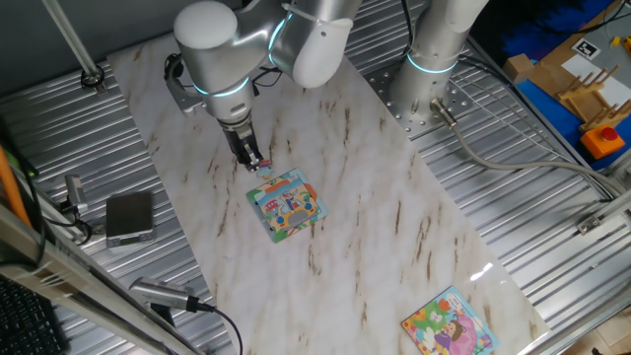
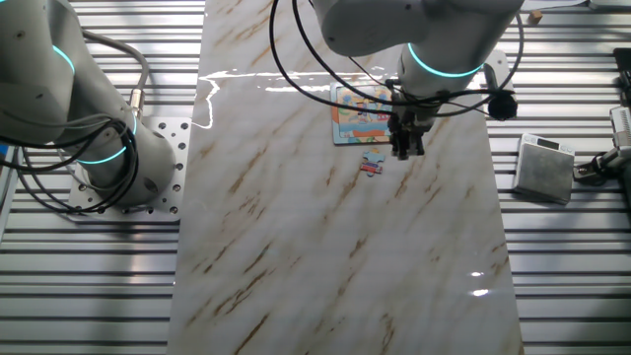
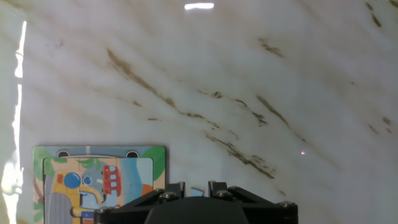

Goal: Assemble one piece of a puzzle

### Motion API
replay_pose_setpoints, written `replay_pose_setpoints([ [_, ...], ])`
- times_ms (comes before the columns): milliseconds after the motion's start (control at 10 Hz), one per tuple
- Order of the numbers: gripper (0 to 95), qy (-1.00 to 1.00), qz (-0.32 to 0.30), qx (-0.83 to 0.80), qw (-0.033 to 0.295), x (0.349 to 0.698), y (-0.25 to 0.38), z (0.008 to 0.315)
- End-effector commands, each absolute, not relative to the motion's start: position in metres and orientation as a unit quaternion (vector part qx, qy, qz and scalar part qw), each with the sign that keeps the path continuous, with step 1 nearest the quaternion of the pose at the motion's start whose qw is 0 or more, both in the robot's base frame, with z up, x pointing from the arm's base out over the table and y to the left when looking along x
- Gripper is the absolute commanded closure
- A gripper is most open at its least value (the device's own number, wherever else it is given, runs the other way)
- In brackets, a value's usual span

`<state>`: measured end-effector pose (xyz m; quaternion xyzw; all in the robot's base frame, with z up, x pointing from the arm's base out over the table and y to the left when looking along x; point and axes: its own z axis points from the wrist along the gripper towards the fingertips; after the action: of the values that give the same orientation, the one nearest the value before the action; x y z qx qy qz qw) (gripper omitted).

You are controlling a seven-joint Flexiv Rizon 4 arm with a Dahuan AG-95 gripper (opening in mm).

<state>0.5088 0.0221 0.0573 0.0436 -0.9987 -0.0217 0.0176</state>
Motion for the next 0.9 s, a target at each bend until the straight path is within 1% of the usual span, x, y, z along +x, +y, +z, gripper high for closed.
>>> replay_pose_setpoints([
  [100,76.0,-0.998,-0.013,0.049,0.023,0.5083,0.0216,0.0583],
  [200,95.0,-0.998,-0.006,0.055,0.027,0.5083,0.021,0.0599],
  [900,95.0,-0.996,-0.007,0.084,0.023,0.5079,0.0203,0.0616],
])
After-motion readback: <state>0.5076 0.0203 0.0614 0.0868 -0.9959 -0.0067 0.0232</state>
